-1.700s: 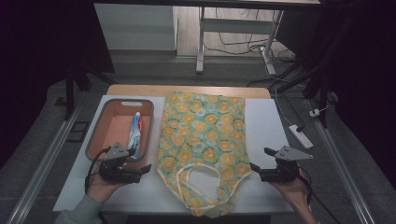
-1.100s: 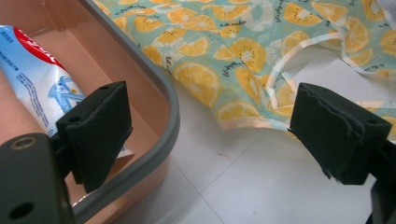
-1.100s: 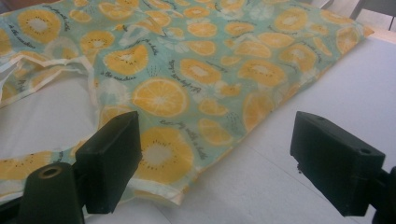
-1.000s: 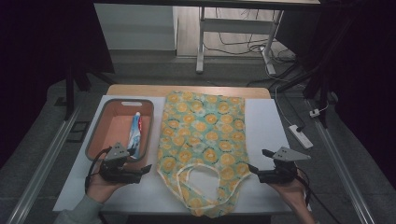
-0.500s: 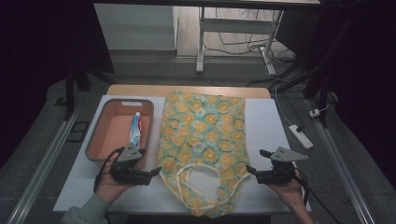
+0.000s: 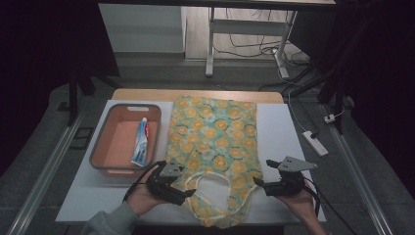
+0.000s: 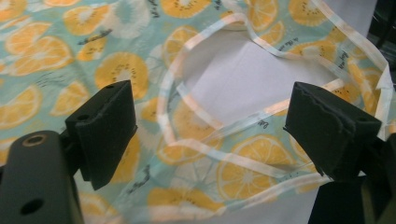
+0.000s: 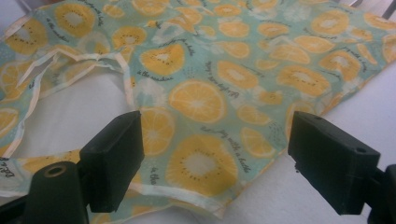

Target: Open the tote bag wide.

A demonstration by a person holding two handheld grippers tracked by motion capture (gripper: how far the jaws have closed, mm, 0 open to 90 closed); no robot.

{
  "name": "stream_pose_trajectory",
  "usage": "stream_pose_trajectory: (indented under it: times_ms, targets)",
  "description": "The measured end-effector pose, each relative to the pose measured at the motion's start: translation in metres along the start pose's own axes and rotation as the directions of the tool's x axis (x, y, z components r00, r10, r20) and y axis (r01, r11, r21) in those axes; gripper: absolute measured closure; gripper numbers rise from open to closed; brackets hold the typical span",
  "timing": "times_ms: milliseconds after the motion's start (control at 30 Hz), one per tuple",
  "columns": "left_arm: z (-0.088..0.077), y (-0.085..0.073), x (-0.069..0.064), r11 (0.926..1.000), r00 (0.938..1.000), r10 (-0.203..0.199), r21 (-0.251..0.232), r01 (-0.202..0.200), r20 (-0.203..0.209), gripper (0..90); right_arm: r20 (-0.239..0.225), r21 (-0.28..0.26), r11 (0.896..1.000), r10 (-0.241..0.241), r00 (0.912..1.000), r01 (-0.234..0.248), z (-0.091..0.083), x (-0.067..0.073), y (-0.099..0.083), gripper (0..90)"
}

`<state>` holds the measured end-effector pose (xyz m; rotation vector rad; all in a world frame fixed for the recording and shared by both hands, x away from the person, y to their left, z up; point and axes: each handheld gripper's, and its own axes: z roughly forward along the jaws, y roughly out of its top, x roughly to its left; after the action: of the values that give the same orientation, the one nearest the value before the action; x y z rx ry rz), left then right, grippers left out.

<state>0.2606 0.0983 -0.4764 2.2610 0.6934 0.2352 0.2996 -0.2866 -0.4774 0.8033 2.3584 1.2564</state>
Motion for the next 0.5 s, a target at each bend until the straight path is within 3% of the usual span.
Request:
stream_pose_trajectory:
  times_ms: [200, 300, 400, 500]
  targets:
    - [0.008, 0.006, 0.01, 0.9996, 0.9997, -0.023, 0.015, 0.023, -0.006, 17.3, -0.046, 0.024, 1.0, -0.015, 0.9988, 0.016, 0.01, 0.006, 0.007, 20.6]
    - [0.013, 0.01, 0.015, 0.9992, 0.9994, -0.033, 0.022, 0.033, -0.007, 17.4, -0.091, 0.054, 0.997, -0.048, 0.9947, 0.053, 0.022, 0.014, 0.017, 21.4]
    - [0.016, 0.014, 0.017, 0.9991, 0.9993, -0.036, 0.022, 0.036, -0.001, 17.6, -0.142, 0.101, 0.99, -0.087, 0.9861, 0.102, 0.038, 0.025, 0.026, 22.7]
    - [0.018, 0.017, 0.02, 0.9989, 0.9991, -0.041, 0.022, 0.041, -0.008, 17.6, -0.176, 0.155, 0.974, -0.139, 0.9746, 0.167, 0.062, 0.036, 0.035, 24.0]
